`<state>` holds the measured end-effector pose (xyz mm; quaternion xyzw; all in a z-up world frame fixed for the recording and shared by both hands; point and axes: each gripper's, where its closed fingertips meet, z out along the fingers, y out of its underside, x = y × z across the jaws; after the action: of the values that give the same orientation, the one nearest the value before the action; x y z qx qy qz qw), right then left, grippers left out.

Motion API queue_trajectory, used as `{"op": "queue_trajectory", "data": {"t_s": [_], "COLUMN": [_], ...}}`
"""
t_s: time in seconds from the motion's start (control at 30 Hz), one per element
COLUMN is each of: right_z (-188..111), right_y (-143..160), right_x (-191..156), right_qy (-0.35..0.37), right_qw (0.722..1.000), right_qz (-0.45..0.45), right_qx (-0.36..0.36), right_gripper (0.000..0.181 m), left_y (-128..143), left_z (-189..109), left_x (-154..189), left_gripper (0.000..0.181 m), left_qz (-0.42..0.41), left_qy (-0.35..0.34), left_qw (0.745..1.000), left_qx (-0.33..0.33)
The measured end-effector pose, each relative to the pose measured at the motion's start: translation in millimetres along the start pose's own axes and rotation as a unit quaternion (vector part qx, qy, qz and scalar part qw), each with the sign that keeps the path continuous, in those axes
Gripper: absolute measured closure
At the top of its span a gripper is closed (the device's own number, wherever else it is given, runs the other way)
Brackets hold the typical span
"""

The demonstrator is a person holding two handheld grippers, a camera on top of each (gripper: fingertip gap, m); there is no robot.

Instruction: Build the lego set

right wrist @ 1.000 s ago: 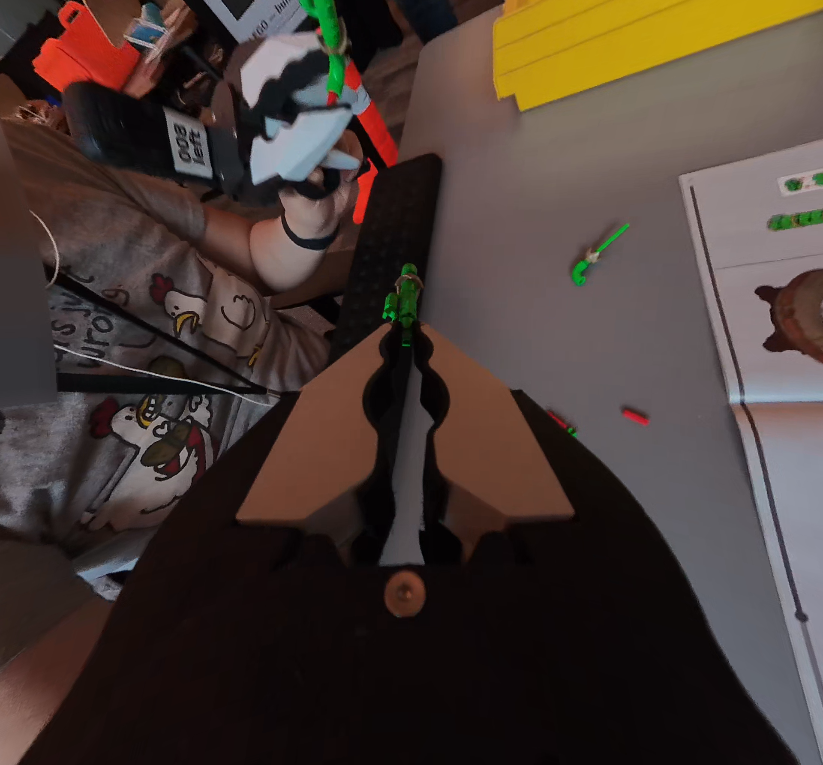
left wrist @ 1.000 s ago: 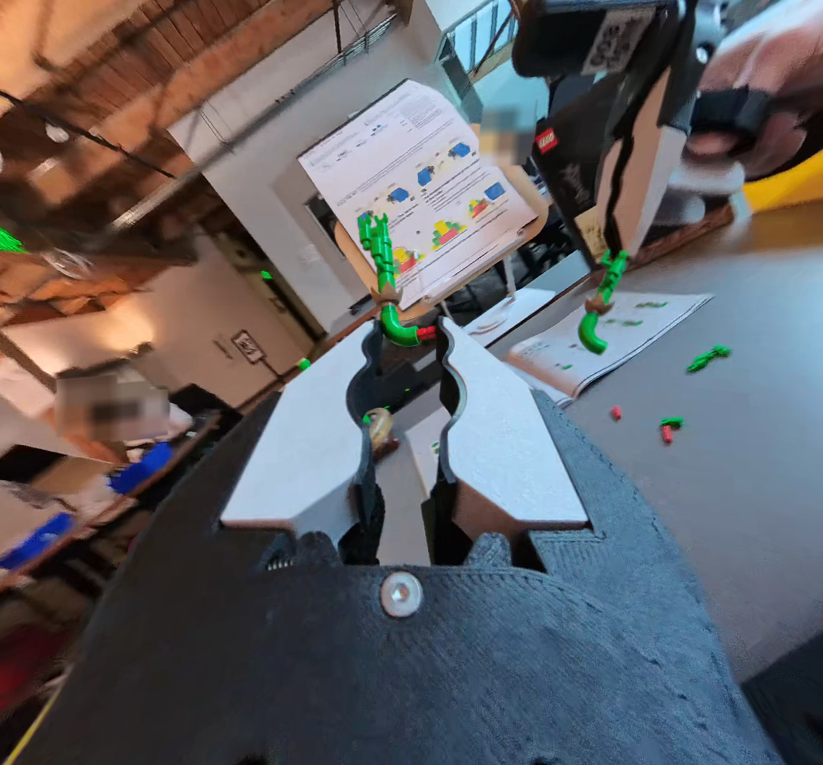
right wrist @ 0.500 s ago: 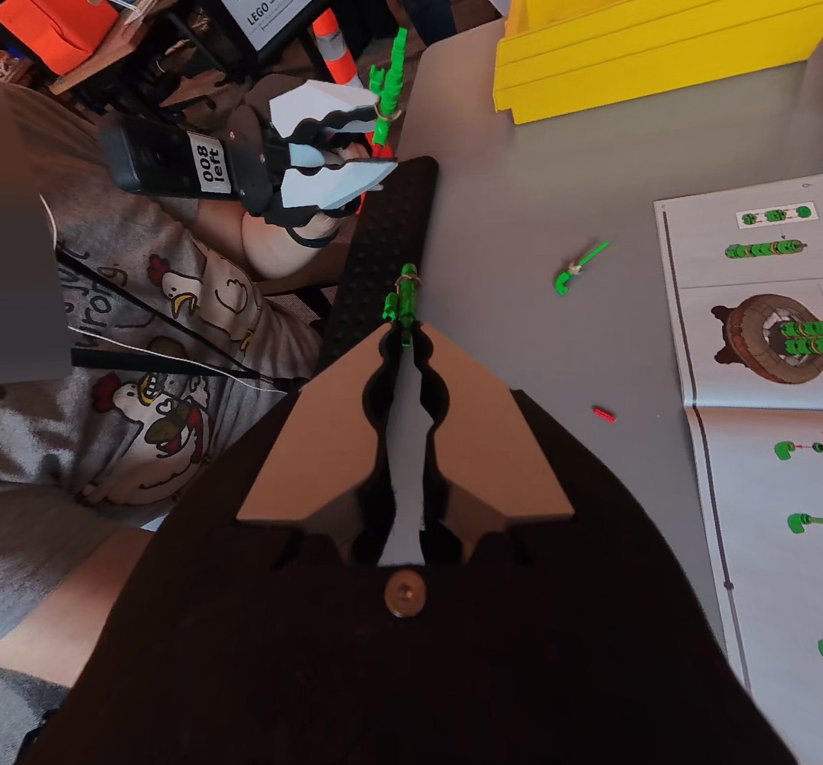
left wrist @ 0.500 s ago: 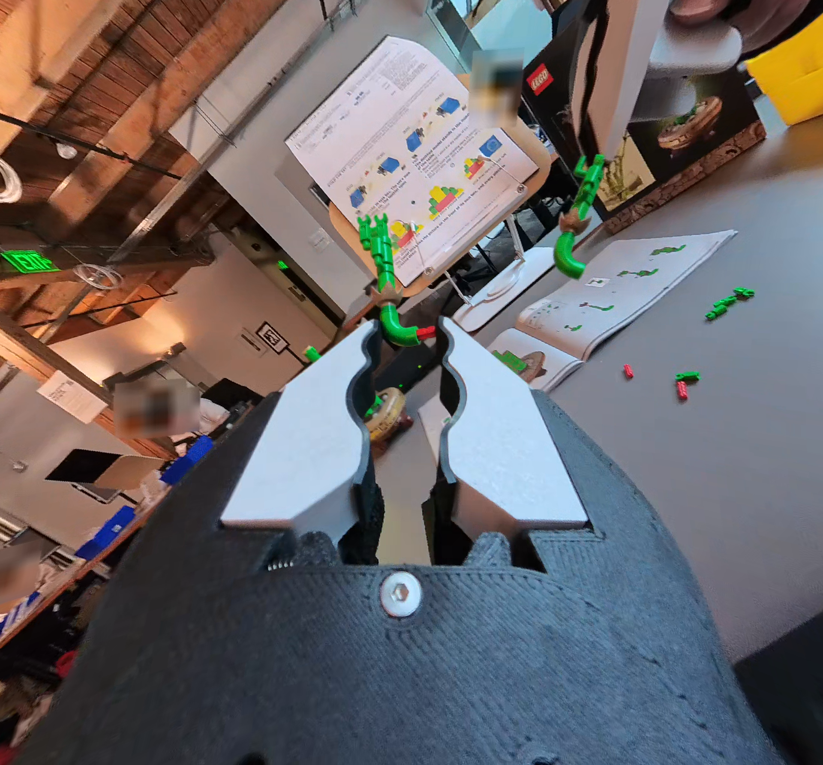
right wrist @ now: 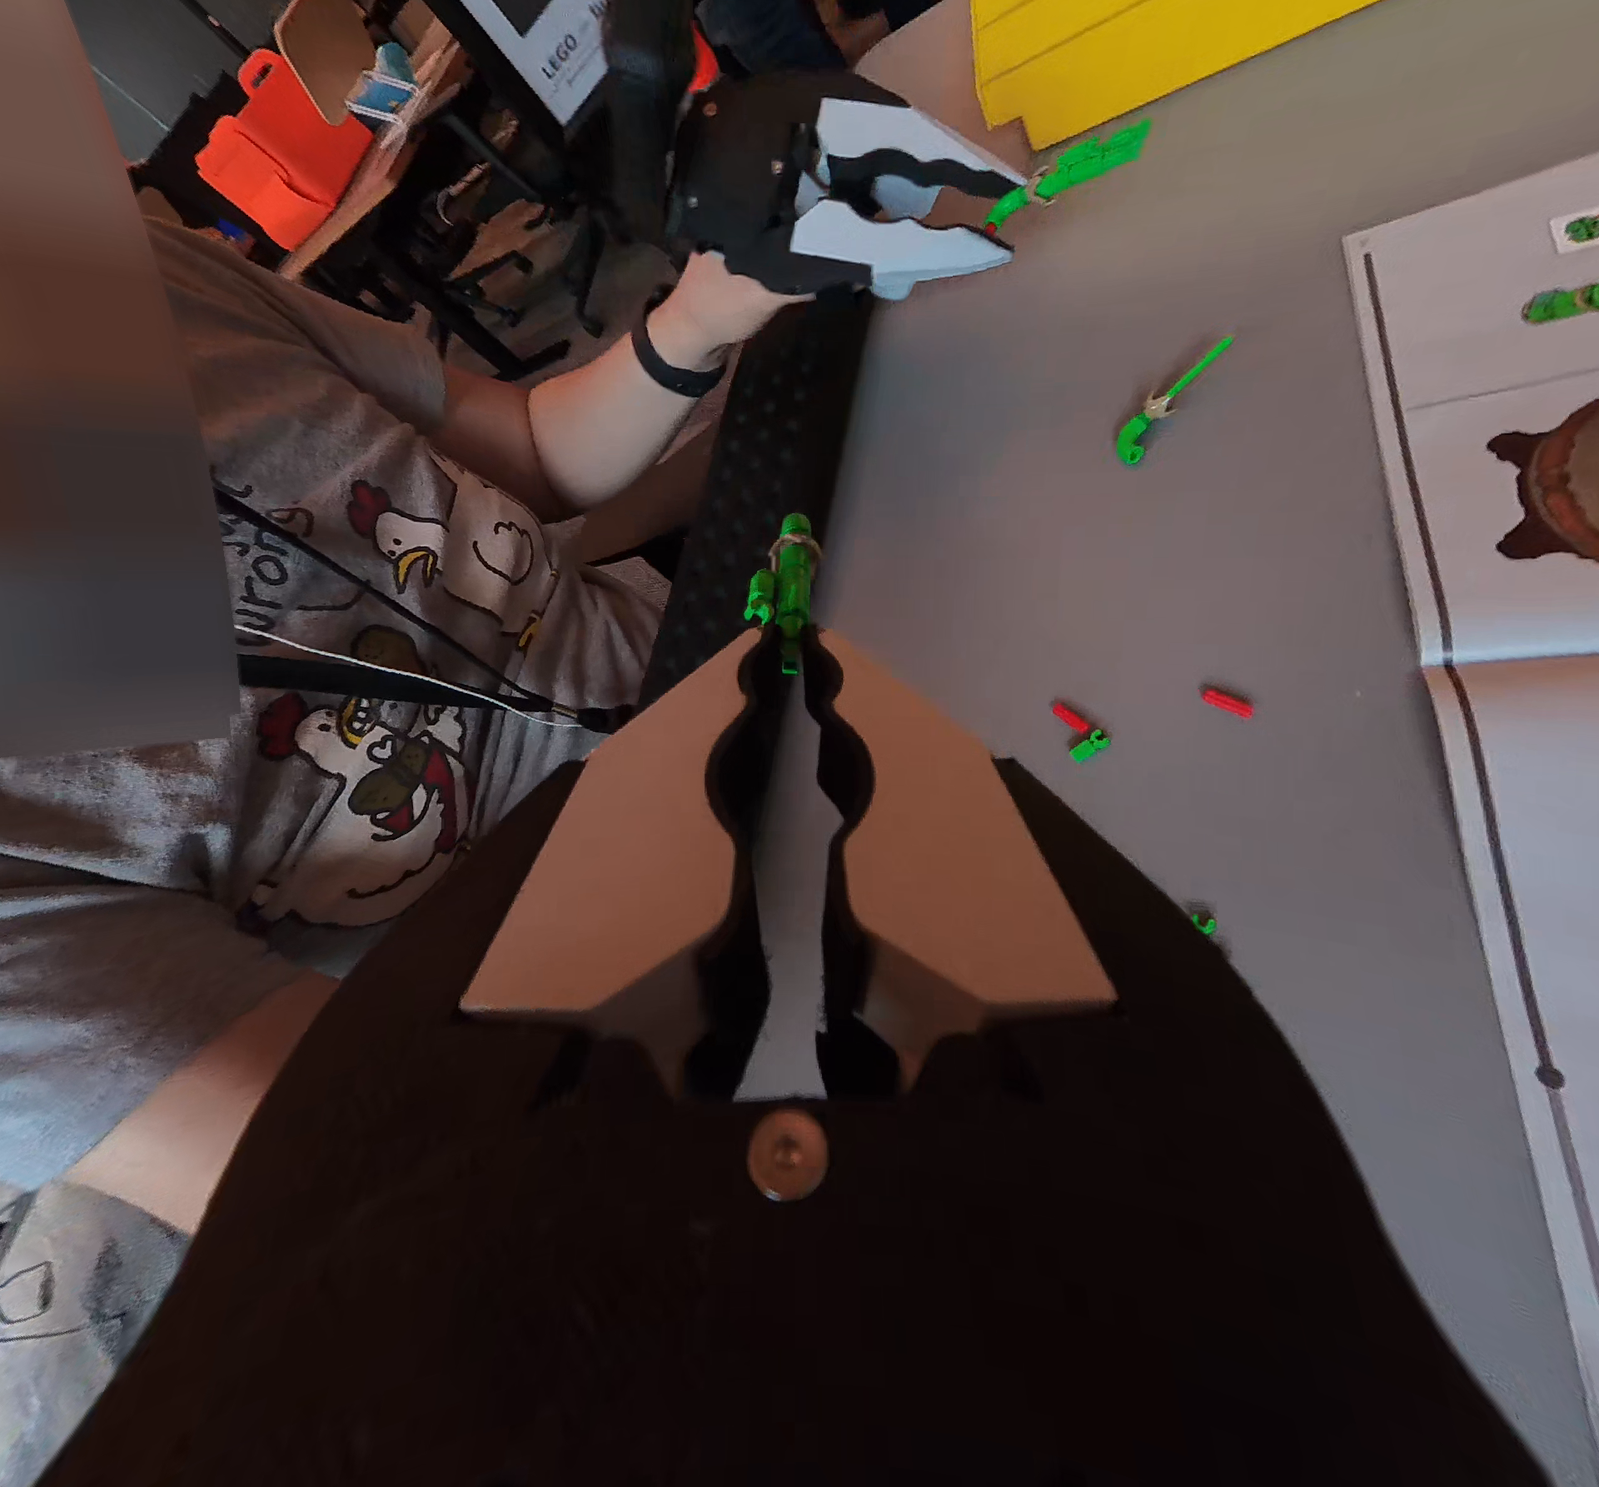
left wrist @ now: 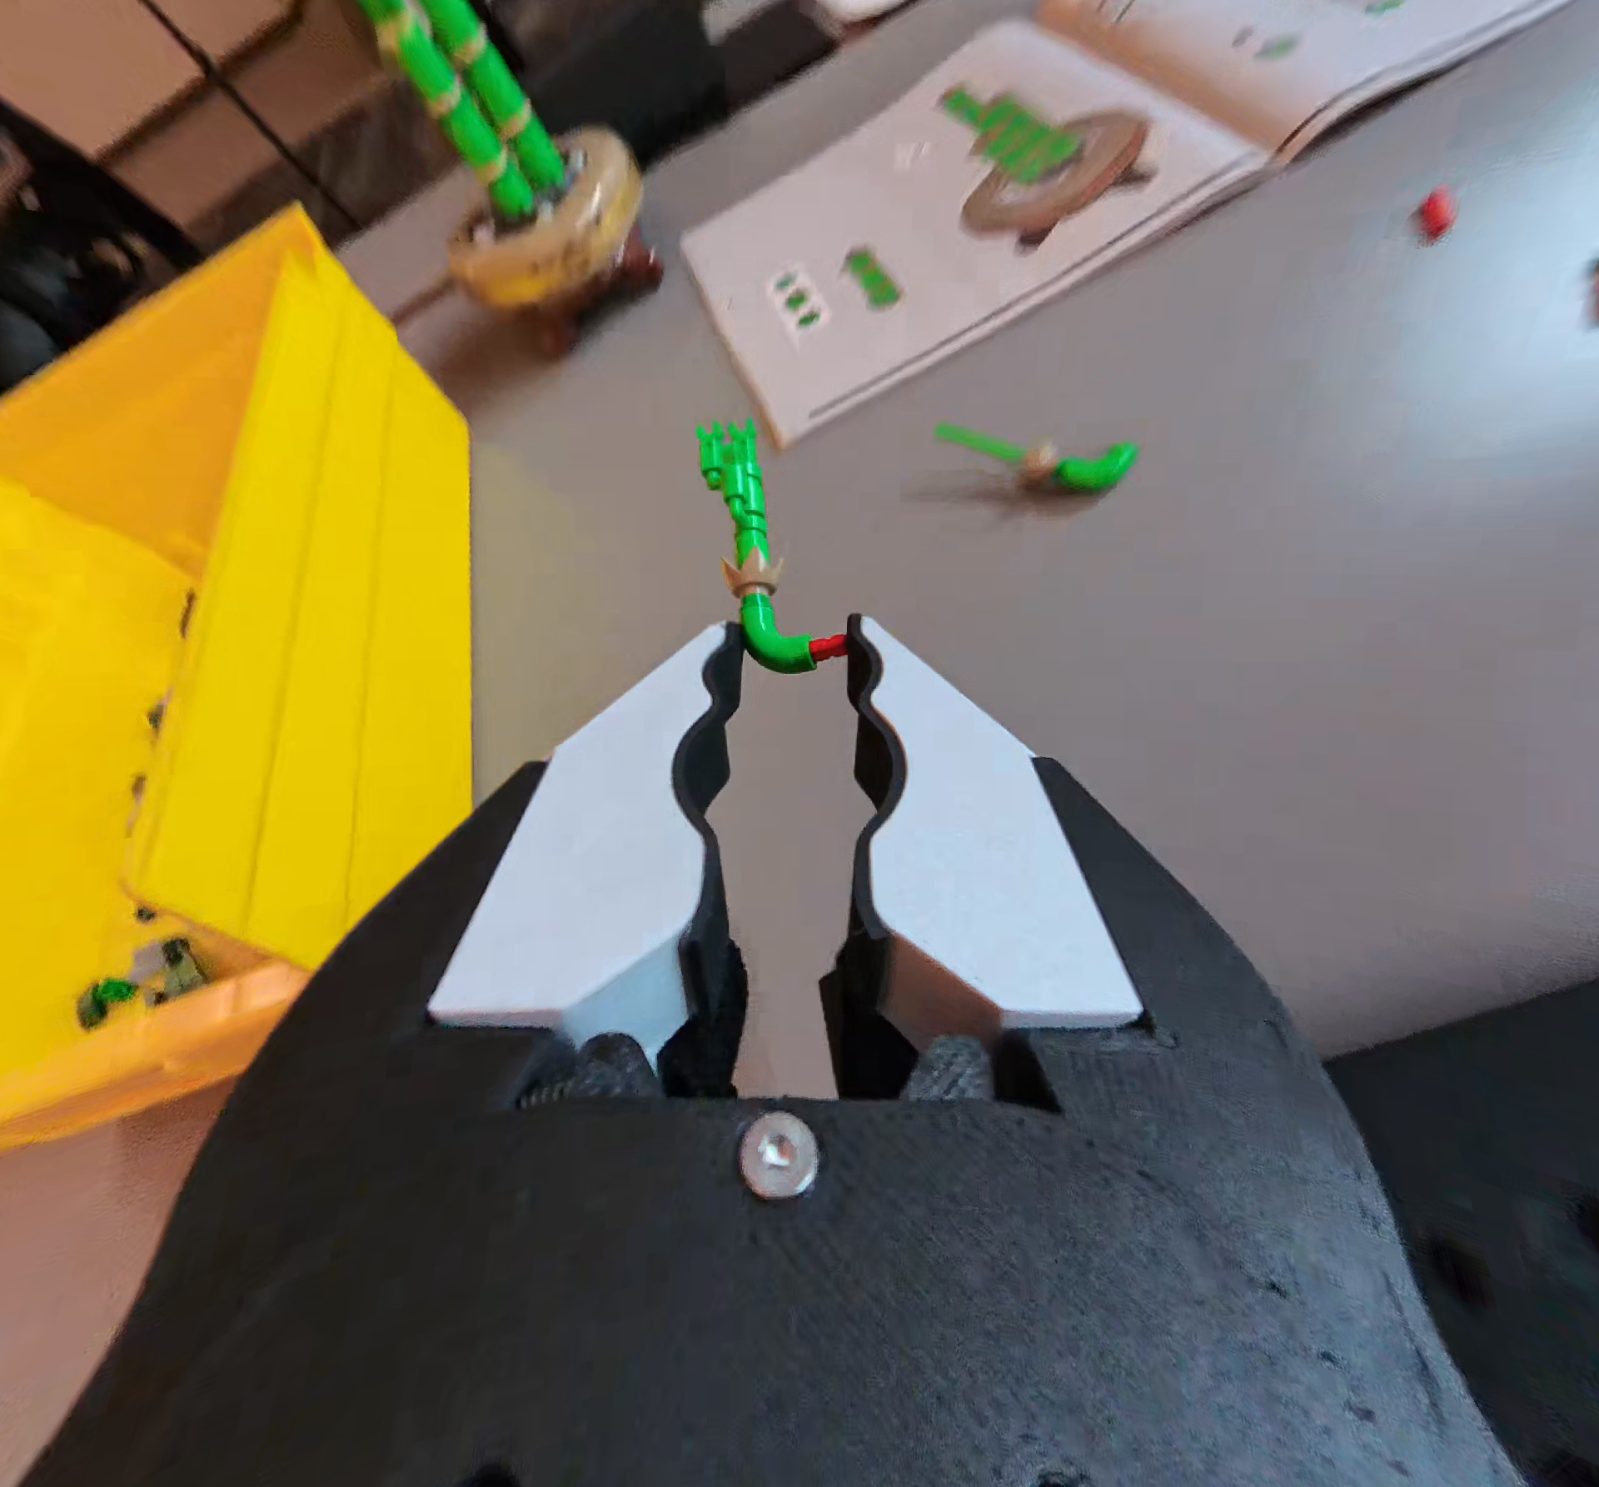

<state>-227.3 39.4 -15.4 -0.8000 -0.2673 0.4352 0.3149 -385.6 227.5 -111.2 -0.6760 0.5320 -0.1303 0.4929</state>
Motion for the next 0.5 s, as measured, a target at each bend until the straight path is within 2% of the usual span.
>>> {"op": "queue_trajectory", "data": {"t_s": [0.13,0.33,0.5], "right_z": [-3.5,-5.4,-3.0], "right_y": [12.9,24.6,30.9], "right_x": [12.1,28.0,41.0], "right_qy": [-0.023,-0.048,-0.062], "right_qw": [0.999,0.993,0.984], "right_qz": [0.044,0.109,0.167], "right_qx": [-0.003,0.005,0.009], "right_gripper": [0.178,0.178,0.178], "left_y": [31.9,48.1,52.5], "left_z": [15.2,28.1,37.2], "left_x": [-18.1,-26.7,-28.7], "left_gripper": [0.159,0.159,0.158], "left_qz": [0.015,0.031,-0.010], "left_qy": [-0.016,-0.007,0.030], "left_qw": [0.997,0.992,0.990], "left_qx": [-0.068,-0.121,-0.140]}}
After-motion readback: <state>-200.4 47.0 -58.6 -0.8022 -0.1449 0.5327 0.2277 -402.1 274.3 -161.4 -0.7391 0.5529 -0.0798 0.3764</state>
